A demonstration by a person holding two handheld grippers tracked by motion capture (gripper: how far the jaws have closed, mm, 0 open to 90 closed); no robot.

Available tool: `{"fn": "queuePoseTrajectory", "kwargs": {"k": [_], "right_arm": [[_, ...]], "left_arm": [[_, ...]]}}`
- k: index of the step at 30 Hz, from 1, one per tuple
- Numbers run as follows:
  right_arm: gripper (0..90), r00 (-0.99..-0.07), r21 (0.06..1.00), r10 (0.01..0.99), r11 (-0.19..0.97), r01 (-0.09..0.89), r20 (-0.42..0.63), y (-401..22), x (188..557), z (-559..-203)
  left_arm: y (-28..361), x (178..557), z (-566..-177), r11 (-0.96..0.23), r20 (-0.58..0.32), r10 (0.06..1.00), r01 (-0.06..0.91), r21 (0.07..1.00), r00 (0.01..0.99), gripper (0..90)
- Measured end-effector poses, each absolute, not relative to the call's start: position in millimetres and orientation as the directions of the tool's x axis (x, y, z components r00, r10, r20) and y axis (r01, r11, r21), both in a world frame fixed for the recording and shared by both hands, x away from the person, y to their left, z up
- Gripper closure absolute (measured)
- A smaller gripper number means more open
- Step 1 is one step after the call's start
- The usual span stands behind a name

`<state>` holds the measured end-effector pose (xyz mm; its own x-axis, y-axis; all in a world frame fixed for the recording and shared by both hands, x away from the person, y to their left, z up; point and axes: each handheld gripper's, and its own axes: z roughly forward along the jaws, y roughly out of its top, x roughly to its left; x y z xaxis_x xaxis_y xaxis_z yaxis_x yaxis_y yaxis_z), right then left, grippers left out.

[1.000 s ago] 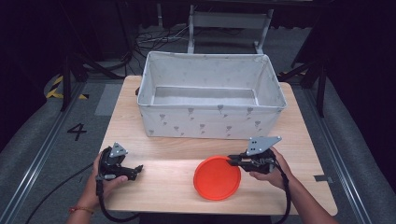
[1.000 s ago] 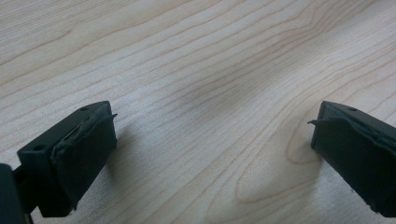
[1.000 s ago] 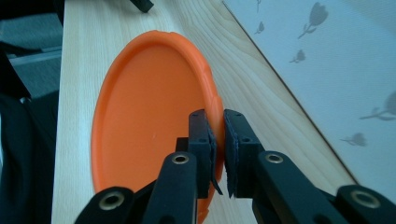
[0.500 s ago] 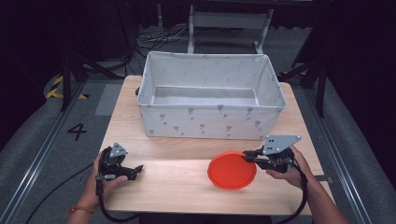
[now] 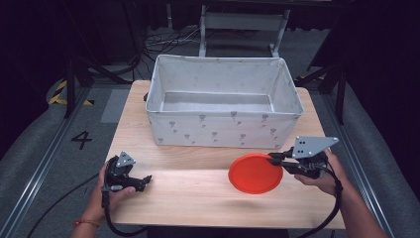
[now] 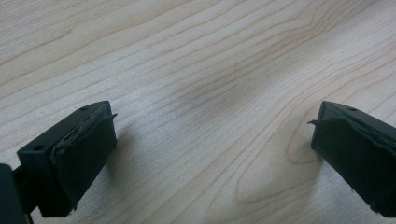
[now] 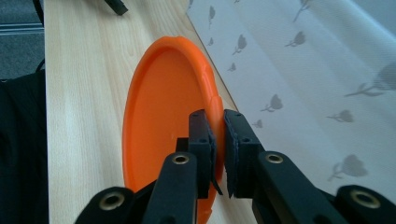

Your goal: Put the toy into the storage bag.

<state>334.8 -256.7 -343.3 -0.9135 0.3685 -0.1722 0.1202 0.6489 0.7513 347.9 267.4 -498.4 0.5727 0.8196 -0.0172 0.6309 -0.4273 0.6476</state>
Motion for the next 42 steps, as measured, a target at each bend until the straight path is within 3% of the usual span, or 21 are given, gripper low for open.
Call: {"fn": "queuePoseTrajectory", "kwargs": {"k": [19, 42], "right_arm": [[82.5, -0.9, 0.745, 0.372, 0.662, 0.086, -0.227, -287, 340, -277], [82.6, -0.855, 0.76, 0.432, 0.646, 0.073, -0.286, -294, 357, -222]], "left_arm": [[266, 348, -498, -0.421, -0.02, 0.824, 0.636, 0.647, 0.566, 0.4], [266, 347, -498, -0.417, -0.016, 0.829, 0.638, 0.648, 0.558, 0.5]]}}
